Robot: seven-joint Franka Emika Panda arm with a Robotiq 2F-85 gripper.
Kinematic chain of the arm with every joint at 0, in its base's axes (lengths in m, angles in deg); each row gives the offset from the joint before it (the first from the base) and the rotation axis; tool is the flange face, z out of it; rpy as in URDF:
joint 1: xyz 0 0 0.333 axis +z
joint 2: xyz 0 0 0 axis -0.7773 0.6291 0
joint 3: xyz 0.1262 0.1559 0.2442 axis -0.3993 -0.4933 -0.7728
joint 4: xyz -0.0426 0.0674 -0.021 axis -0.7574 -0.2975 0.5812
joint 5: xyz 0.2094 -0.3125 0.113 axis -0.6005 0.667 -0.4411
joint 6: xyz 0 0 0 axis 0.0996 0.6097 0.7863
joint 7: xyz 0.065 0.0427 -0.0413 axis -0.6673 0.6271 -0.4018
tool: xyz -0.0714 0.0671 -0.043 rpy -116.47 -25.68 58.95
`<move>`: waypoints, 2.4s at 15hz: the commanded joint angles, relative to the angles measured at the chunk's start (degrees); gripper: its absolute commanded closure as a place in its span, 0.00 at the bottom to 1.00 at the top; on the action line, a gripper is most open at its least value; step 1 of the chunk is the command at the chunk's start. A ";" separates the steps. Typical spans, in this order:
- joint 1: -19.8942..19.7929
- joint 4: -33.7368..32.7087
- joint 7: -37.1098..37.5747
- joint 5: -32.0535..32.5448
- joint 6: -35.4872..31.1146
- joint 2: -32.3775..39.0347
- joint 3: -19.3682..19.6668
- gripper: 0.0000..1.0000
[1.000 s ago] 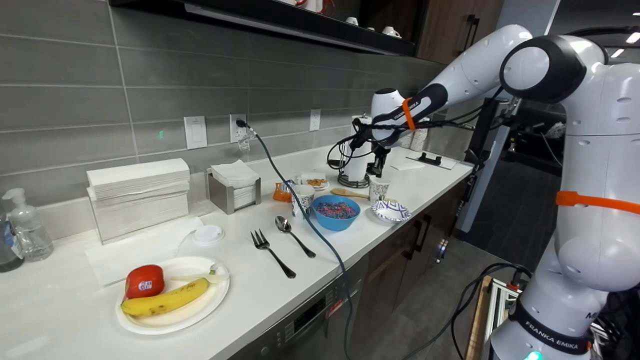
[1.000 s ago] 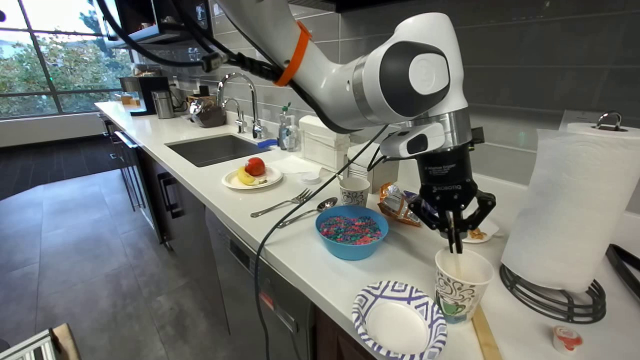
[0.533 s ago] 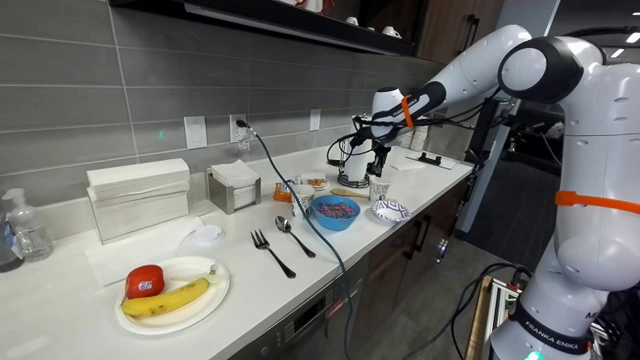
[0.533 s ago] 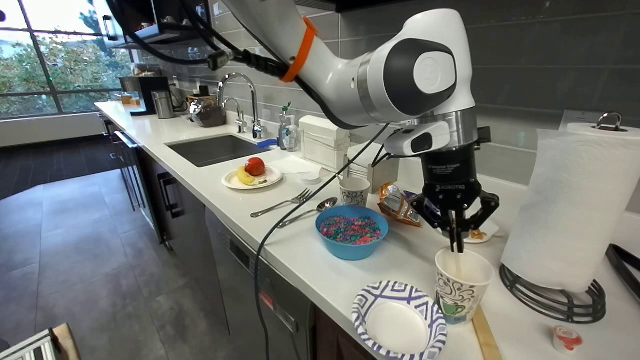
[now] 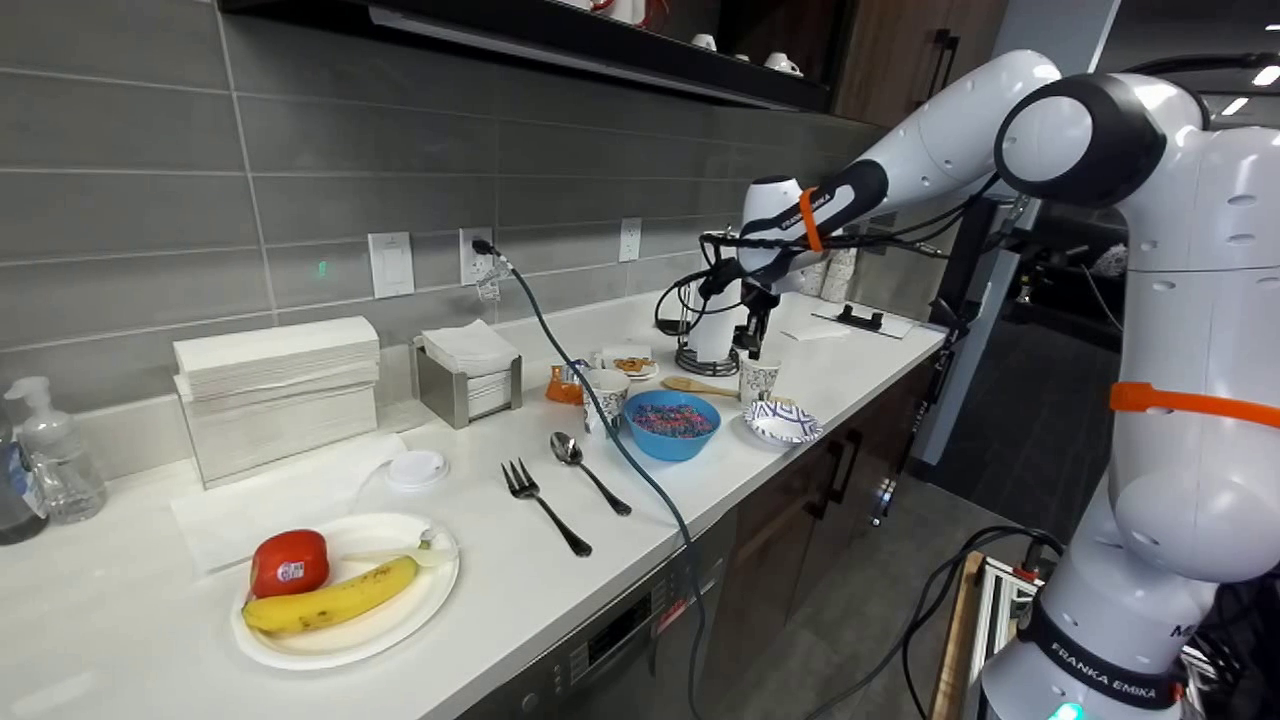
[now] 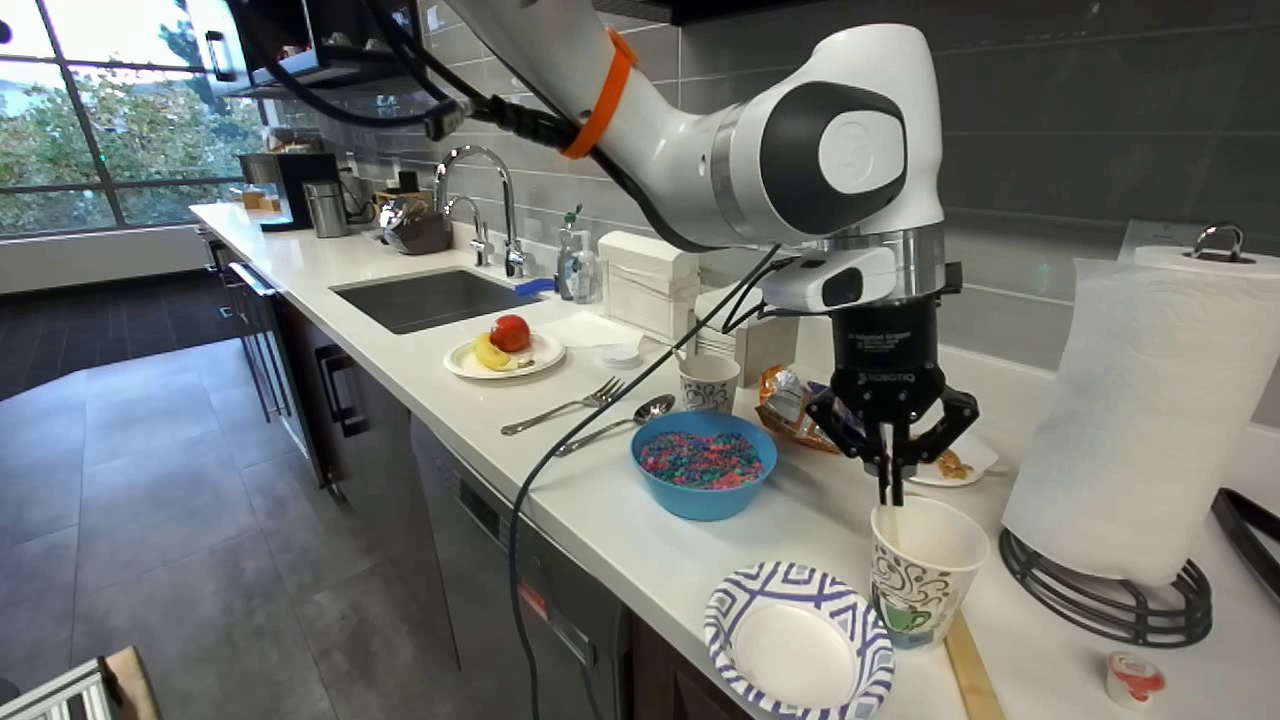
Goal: Use the white spoon to stir the contents in the coffee cup.
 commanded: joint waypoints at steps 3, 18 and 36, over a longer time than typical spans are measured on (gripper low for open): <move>-0.73 -2.55 -0.65 -1.06 7.40 -0.14 0.48 0.99; -0.70 -1.79 0.25 -0.64 -3.61 2.42 0.66 0.99; 0.05 -1.47 0.72 3.42 0.96 0.99 1.75 0.99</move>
